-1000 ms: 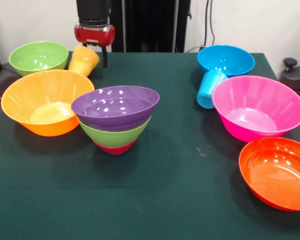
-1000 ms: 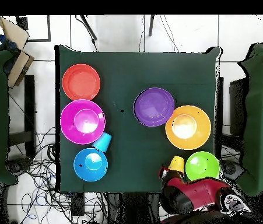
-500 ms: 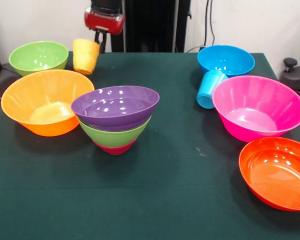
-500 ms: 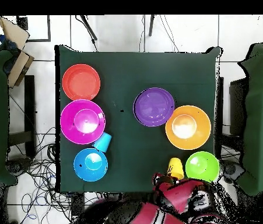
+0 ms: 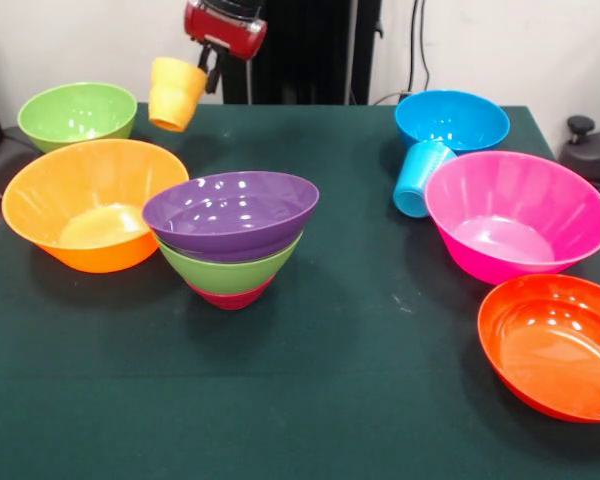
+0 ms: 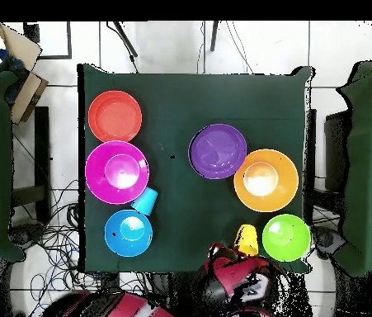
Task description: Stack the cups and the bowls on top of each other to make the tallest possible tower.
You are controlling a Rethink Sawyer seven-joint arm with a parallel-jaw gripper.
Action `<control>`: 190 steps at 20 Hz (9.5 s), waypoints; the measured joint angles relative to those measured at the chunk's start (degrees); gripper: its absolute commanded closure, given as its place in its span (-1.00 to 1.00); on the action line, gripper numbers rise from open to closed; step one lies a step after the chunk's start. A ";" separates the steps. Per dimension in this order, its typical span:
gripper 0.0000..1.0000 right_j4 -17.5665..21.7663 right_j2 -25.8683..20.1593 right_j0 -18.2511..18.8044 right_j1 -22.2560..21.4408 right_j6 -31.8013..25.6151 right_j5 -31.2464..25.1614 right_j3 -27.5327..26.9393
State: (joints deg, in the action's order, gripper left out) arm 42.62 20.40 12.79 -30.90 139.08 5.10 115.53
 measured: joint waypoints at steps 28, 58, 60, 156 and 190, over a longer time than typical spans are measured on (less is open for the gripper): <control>1.00 -13.72 -43.39 40.25 -7.79 -8.13 -46.72 3.60; 1.00 -13.70 -47.08 37.45 -8.41 -8.13 -48.59 -0.83; 1.00 -13.69 -47.09 37.46 -8.33 -8.13 -48.59 -0.88; -1.00 -6.85 -31.35 18.75 -7.40 -8.13 -25.78 -4.14; -1.00 -6.90 -26.19 13.60 -6.23 -8.13 -25.77 -4.99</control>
State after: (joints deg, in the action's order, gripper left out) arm 35.72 -5.80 26.39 -37.13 130.96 -20.66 110.54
